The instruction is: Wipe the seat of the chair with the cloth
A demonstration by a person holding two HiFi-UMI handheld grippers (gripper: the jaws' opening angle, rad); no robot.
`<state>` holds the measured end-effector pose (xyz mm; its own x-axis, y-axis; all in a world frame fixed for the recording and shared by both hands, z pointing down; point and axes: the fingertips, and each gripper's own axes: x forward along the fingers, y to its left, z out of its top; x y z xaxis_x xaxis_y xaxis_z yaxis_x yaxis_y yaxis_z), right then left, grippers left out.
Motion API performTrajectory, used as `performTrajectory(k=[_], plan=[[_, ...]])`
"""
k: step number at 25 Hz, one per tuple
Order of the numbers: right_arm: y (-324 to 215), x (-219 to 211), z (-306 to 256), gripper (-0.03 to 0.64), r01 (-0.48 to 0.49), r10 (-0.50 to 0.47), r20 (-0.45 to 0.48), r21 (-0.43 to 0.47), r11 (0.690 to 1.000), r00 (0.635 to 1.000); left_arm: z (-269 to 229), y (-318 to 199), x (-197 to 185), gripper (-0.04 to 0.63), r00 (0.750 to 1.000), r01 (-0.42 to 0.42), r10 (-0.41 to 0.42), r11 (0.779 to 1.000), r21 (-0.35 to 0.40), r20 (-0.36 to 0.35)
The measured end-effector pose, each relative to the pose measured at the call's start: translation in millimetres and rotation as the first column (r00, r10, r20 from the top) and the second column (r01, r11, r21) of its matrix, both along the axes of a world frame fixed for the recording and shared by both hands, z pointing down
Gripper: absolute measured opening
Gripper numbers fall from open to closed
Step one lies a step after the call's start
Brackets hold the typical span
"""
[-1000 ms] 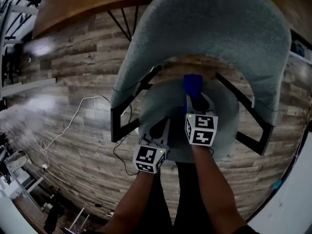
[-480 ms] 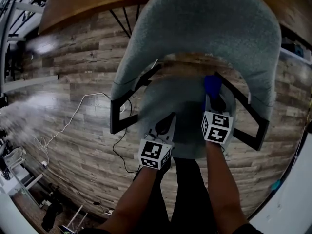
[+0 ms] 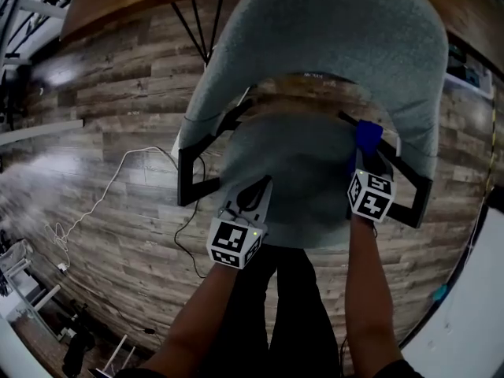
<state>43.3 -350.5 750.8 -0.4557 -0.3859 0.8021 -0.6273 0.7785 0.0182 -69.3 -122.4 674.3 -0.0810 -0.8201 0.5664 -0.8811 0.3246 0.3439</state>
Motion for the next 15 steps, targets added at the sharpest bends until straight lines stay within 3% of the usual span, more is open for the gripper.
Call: performTrajectory(k=[7,15], plan=[[3,-8,-15,0.130,-0.003,0.003,0.002,0.093,0.996,1.000,0,24,-12,0.002,0.999,0.041,-0.041,0.999,0.000,0.019],[117,-86,-34,0.130,0.172,-0.177,0.131,0.048,0.984,0.976,6,54,-18,0.002,0.996,0.092,-0.092,0.996,0.004,-0.001]])
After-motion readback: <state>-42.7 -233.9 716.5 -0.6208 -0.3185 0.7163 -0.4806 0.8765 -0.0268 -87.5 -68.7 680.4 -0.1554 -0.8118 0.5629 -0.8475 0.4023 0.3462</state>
